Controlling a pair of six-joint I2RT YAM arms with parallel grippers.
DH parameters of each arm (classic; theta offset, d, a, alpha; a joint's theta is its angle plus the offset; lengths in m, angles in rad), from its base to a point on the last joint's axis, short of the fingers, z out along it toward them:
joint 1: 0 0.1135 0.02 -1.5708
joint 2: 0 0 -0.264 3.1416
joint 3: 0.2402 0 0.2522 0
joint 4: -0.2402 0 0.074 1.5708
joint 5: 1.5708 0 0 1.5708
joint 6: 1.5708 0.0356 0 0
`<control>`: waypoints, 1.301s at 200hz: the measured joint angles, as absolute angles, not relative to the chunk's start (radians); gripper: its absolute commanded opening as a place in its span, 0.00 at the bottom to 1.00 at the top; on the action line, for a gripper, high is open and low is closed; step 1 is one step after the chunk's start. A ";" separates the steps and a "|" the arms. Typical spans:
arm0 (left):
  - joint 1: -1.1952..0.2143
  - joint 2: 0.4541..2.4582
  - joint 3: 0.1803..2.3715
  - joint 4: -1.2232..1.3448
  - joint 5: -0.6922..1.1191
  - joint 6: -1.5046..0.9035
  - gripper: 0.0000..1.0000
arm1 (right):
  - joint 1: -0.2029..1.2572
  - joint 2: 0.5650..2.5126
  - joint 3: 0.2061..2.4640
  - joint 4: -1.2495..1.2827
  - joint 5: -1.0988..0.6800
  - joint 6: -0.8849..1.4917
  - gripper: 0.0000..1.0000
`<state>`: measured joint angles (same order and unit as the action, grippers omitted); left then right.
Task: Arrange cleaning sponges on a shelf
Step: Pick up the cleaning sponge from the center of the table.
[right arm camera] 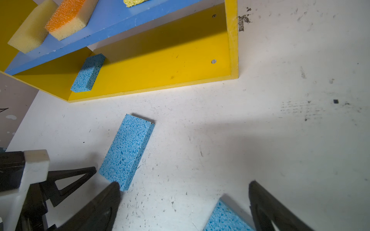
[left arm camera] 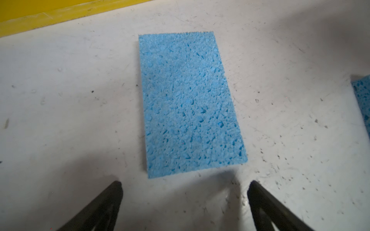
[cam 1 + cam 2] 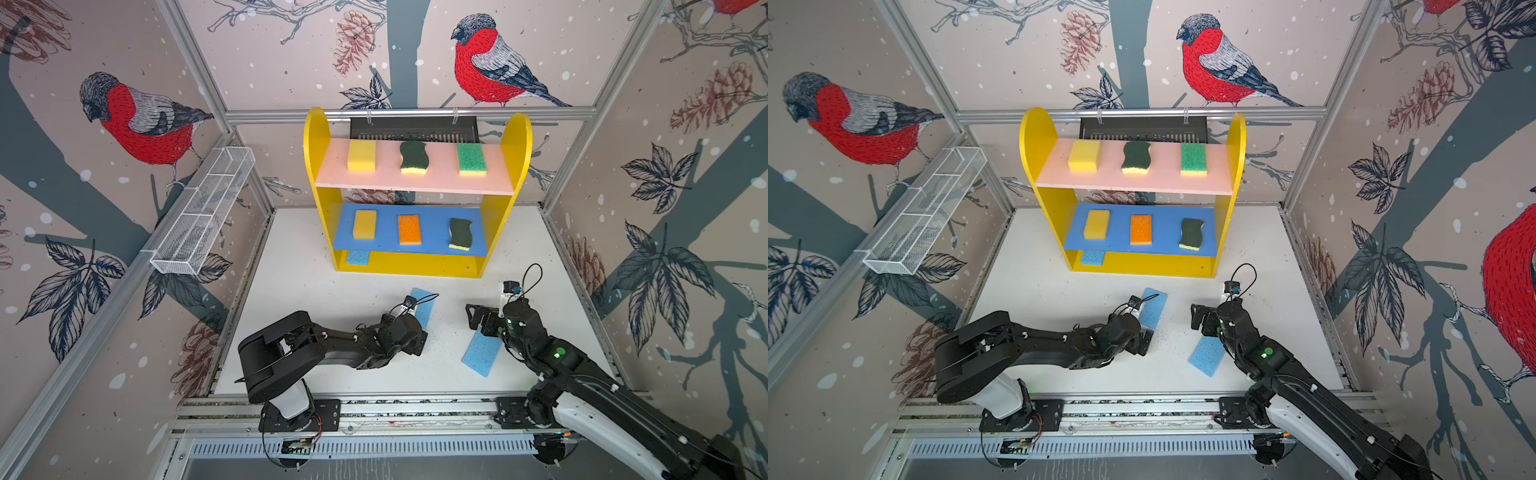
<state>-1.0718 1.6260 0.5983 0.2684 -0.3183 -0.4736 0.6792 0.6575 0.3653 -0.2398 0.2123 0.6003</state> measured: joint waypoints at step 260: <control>-1.055 1.818 0.815 0.202 -0.383 -0.469 0.75 | 0.672 0.614 0.344 -0.234 0.200 0.597 1.00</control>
